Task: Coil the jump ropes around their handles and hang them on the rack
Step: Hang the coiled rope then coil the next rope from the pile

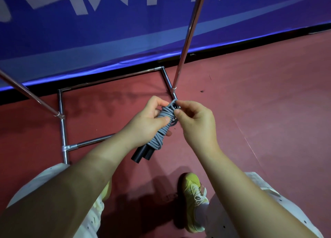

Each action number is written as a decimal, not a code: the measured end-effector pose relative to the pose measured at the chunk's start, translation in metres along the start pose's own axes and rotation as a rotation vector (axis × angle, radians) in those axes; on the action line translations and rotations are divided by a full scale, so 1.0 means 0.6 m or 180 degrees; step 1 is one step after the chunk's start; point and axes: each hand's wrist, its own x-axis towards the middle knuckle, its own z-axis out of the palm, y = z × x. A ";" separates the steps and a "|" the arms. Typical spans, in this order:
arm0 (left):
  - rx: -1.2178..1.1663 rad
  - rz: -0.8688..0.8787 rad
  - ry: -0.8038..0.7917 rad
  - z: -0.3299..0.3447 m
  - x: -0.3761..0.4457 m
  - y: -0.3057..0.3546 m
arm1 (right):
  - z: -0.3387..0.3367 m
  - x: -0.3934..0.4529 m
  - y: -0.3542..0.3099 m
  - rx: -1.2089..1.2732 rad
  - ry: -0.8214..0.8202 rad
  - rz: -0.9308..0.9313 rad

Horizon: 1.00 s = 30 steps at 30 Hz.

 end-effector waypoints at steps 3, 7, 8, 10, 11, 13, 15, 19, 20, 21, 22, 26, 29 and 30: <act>0.0312 0.0080 -0.0056 0.004 0.000 -0.002 | -0.003 0.002 0.004 -0.0147 0.0122 -0.0015; 0.0568 0.0171 -0.0139 -0.002 -0.004 0.000 | -0.023 0.022 0.002 0.0141 -0.0394 0.0213; 0.0512 0.0129 -0.0208 -0.005 -0.006 0.000 | -0.029 0.026 0.001 0.0113 -0.0600 0.0194; 0.0339 -0.0004 -0.0342 -0.010 -0.011 0.001 | -0.037 0.029 -0.001 -0.0041 -0.0891 0.0136; 0.0260 -0.0073 -0.0399 -0.013 -0.013 0.002 | -0.038 0.029 0.000 -0.0072 -0.0970 0.0135; 0.0162 -0.0127 -0.0472 -0.017 -0.015 0.004 | -0.038 0.029 0.001 -0.0033 -0.1049 0.0162; 0.0103 -0.0132 -0.0495 -0.019 -0.015 0.007 | -0.036 0.031 0.000 0.0097 -0.1129 0.0301; 0.0091 -0.0111 -0.0578 -0.022 -0.016 0.007 | -0.041 0.034 -0.011 0.0605 -0.1335 0.1151; 0.0088 -0.0093 -0.0625 -0.023 -0.017 0.007 | -0.044 0.034 -0.014 0.0706 -0.1431 0.1370; 0.0107 -0.0062 -0.0657 -0.023 -0.017 0.006 | -0.047 0.033 -0.016 0.0786 -0.1522 0.1547; 0.0145 -0.0039 -0.0681 -0.024 -0.016 0.005 | -0.048 0.033 -0.017 0.0865 -0.1587 0.1684; 0.0324 -0.0041 -0.0746 -0.026 -0.010 0.001 | -0.050 0.033 -0.018 0.0906 -0.1621 0.1950; 0.0563 -0.0033 -0.0863 -0.025 -0.008 -0.004 | -0.048 0.036 -0.015 0.0499 -0.1605 0.1990; 0.0621 -0.0064 -0.0920 -0.025 -0.010 -0.003 | -0.047 0.037 -0.013 0.0392 -0.1599 0.1987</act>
